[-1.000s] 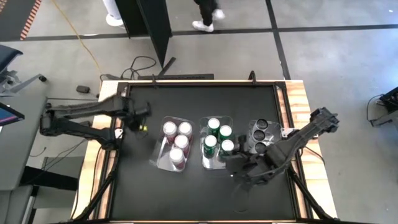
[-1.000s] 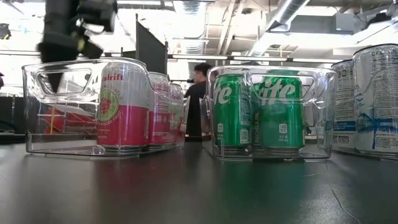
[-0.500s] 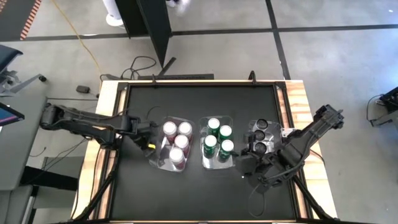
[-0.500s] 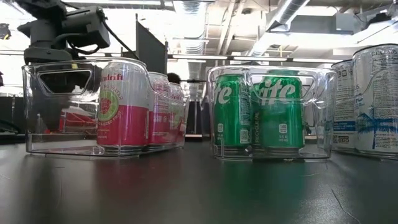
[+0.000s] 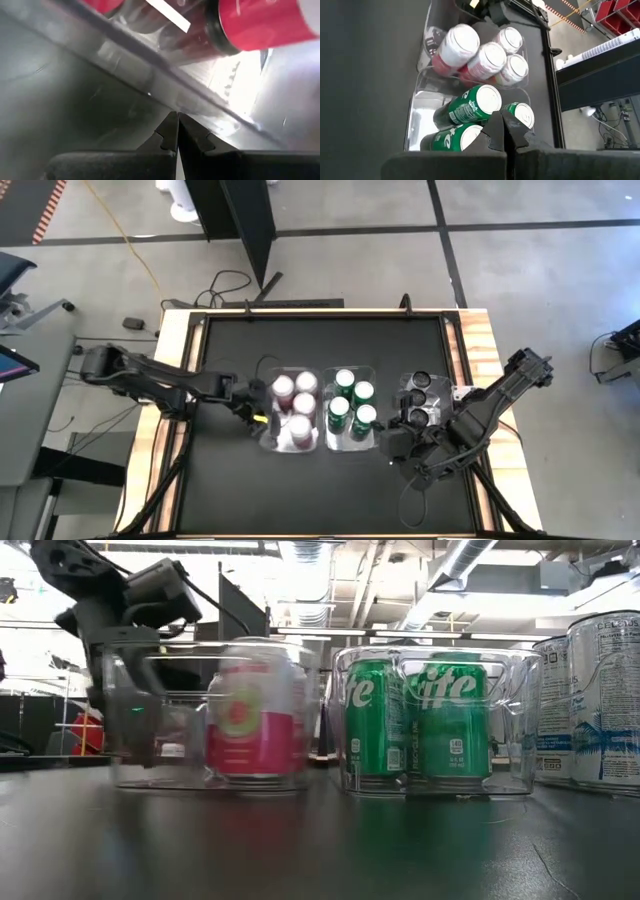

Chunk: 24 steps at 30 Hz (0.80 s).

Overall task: Sort soda cans
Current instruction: Adjust the left transparent bin

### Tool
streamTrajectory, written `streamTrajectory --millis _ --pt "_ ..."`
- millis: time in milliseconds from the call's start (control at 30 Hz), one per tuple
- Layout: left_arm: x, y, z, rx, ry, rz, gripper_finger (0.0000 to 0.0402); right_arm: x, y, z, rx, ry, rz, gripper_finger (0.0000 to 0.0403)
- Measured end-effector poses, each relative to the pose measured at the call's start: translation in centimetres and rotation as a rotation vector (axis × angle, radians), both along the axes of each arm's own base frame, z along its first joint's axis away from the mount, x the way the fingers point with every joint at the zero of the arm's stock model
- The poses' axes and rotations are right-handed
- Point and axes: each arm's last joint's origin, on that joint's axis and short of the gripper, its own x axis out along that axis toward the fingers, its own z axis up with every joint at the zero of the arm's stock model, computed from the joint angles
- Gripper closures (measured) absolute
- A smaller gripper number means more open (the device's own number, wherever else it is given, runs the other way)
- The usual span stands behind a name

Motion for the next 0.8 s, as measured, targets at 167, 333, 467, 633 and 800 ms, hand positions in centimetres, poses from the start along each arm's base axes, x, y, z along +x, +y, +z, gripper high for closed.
streamTrajectory --millis 167,333,467,633,800 --pt "2.0 -0.1 -1.3 -0.024 -0.016 -0.02 0.0402 0.0 0.0 0.0 0.003 0.0 -0.005 0.0403" --pt "3.5 -0.3 -1.9 -0.01 -0.036 -0.056 0.0401 -0.2 0.0 -0.1 0.004 0.005 -0.01 0.0403" --pt "3.9 -0.3 -1.8 0.001 -0.036 -0.083 0.0401 -0.2 -0.1 -0.1 0.003 0.013 -0.02 0.0403" --pt "4.0 0.0 -1.6 0.047 -0.048 -0.151 0.0401 -0.5 -0.3 -0.3 0.0 0.028 -0.037 0.0403" --pt "3.7 1.1 -1.8 0.059 -0.021 -0.152 0.0401 -0.5 -0.3 -0.3 -0.002 0.032 -0.038 0.0403"
